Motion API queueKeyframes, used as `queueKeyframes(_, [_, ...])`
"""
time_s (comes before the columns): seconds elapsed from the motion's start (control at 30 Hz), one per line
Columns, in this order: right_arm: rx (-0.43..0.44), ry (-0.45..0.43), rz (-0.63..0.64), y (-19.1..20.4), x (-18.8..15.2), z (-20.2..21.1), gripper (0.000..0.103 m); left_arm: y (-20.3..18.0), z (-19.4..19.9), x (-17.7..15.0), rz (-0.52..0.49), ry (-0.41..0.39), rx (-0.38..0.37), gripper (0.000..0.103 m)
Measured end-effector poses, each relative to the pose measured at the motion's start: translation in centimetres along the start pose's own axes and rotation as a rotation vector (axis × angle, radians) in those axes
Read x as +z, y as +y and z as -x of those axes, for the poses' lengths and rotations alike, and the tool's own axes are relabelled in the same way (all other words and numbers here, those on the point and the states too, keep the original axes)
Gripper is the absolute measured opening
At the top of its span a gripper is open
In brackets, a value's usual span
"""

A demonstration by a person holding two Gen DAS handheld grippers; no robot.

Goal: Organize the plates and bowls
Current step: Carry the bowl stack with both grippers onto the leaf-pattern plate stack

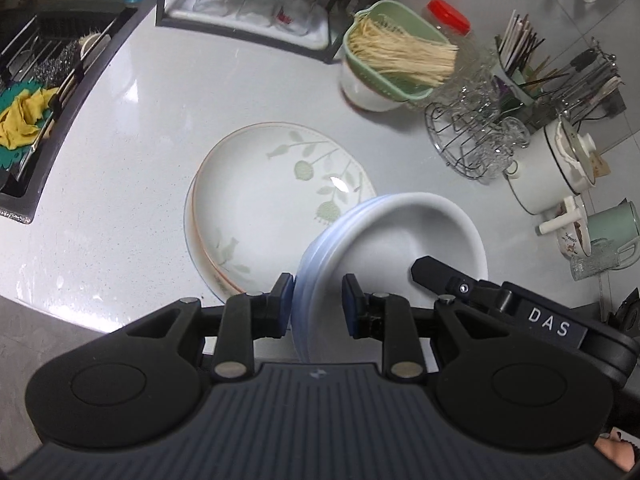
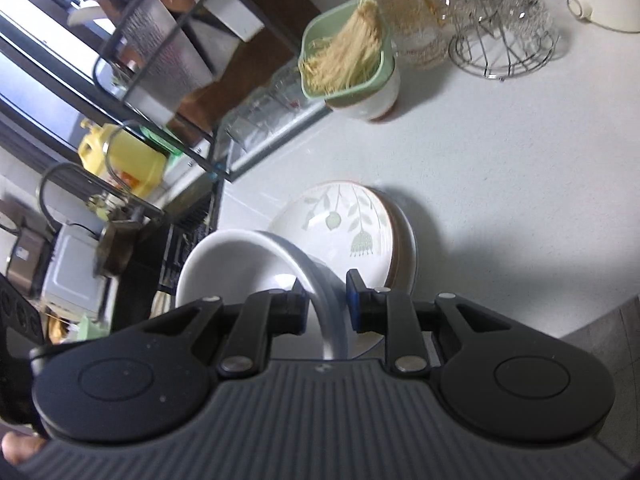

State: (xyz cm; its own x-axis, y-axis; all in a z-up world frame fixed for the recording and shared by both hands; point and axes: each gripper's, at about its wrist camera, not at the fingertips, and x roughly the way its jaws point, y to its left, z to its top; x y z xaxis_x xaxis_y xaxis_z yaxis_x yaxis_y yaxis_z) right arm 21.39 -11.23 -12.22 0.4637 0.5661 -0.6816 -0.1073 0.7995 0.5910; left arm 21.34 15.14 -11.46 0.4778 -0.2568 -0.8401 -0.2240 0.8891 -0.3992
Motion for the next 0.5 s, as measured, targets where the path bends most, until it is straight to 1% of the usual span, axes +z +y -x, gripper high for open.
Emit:
queueKeyframes(0.13, [-0.034,0.029,-0.014,0.6,0.5,-2.5,0.023,1.8,-1.7,1.8,0.019,0.026,-0.005,0.029])
queueKeyframes(0.2, [-0.048,0.034,-0.026,0.9,0.8,-3.5,0.023,2.3,-2.4,2.8,0.001,0.03,-0.009,0.029])
queueKeyframes(0.37, [-0.098,0.05,0.001,1.9,2.0,-6.5,0.023,3.4,-4.4,5.4,-0.018,0.044,-0.008,0.029])
queueKeyframes(0.5, [-0.138,0.066,0.0,2.1,2.7,-8.5,0.023,4.1,-6.4,7.0,-0.029,0.075,-0.026,0.029])
